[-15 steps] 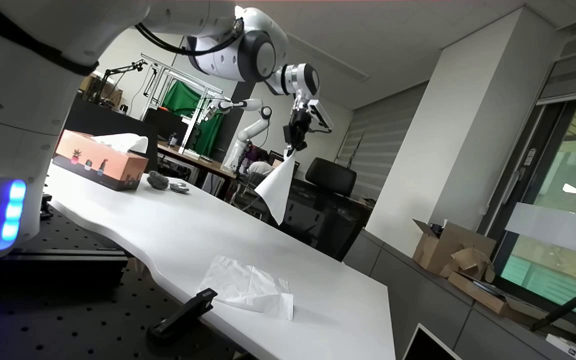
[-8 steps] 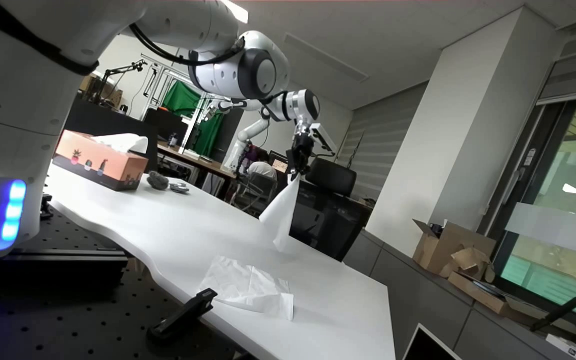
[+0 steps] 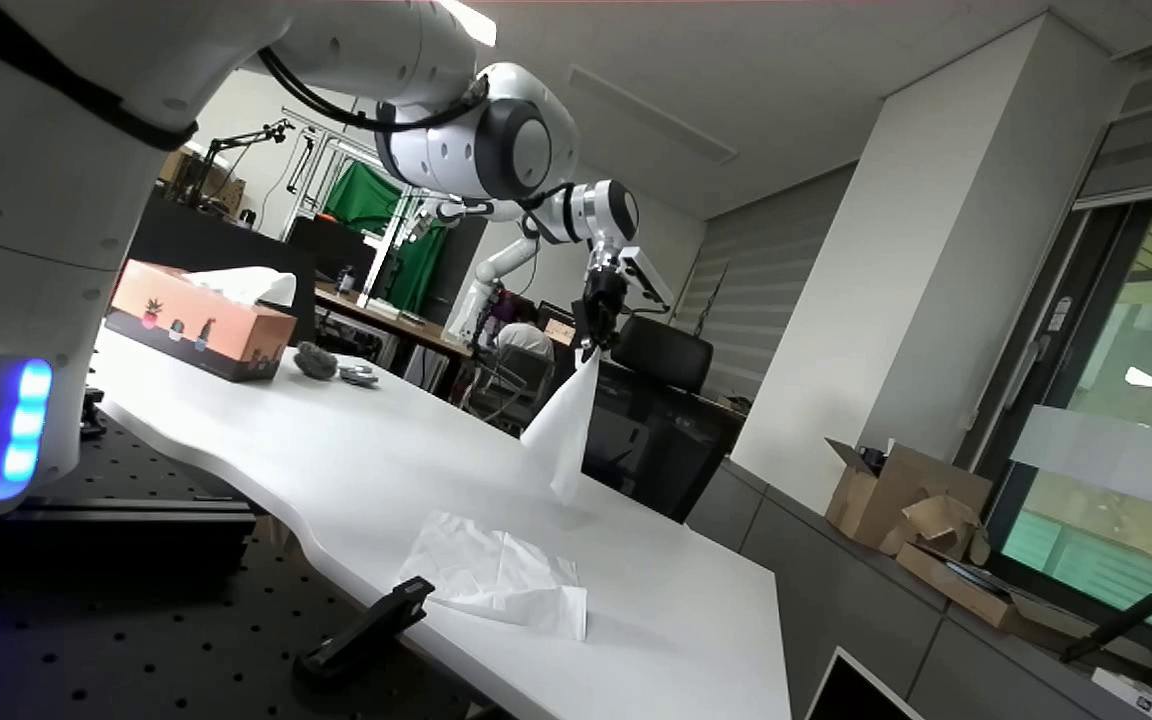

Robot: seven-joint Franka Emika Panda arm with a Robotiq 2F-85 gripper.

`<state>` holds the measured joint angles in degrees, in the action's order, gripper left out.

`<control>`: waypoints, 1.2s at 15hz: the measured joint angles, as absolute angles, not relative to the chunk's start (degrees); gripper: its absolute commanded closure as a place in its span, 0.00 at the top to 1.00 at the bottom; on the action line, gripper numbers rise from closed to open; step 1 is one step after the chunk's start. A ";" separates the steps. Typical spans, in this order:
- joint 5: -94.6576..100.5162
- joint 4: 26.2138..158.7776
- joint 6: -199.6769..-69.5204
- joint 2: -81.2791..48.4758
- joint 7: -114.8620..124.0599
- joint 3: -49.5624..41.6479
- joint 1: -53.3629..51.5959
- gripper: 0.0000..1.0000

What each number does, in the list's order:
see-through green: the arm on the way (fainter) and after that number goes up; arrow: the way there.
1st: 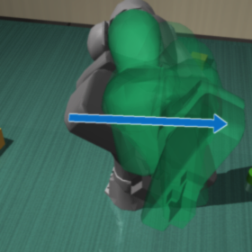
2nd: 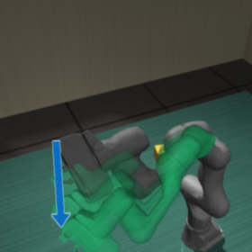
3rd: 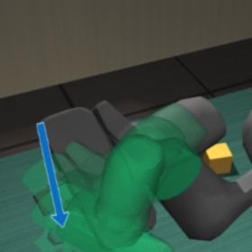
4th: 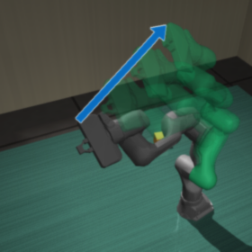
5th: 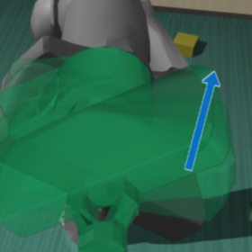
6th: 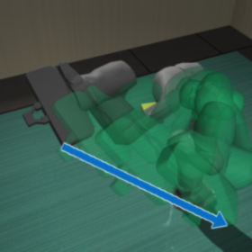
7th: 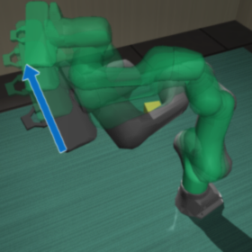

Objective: Take a tissue out of the box and put it on the table

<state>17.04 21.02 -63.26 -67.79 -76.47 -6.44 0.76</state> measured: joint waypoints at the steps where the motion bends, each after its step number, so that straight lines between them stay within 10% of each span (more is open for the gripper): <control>1: 16.99 21.09 -63.26 -67.80 -76.59 -6.44 0.75 0.00; 12: 16.92 22.04 -74.66 -77.39 -71.19 -6.78 4.05 0.00; 13: 16.93 22.04 -75.47 -78.26 -70.74 -6.93 4.29 0.26; 18: 16.96 22.03 -76.01 -79.81 -69.67 -7.36 4.29 0.54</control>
<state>16.96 22.03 -76.01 -79.81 -69.67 -7.36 4.29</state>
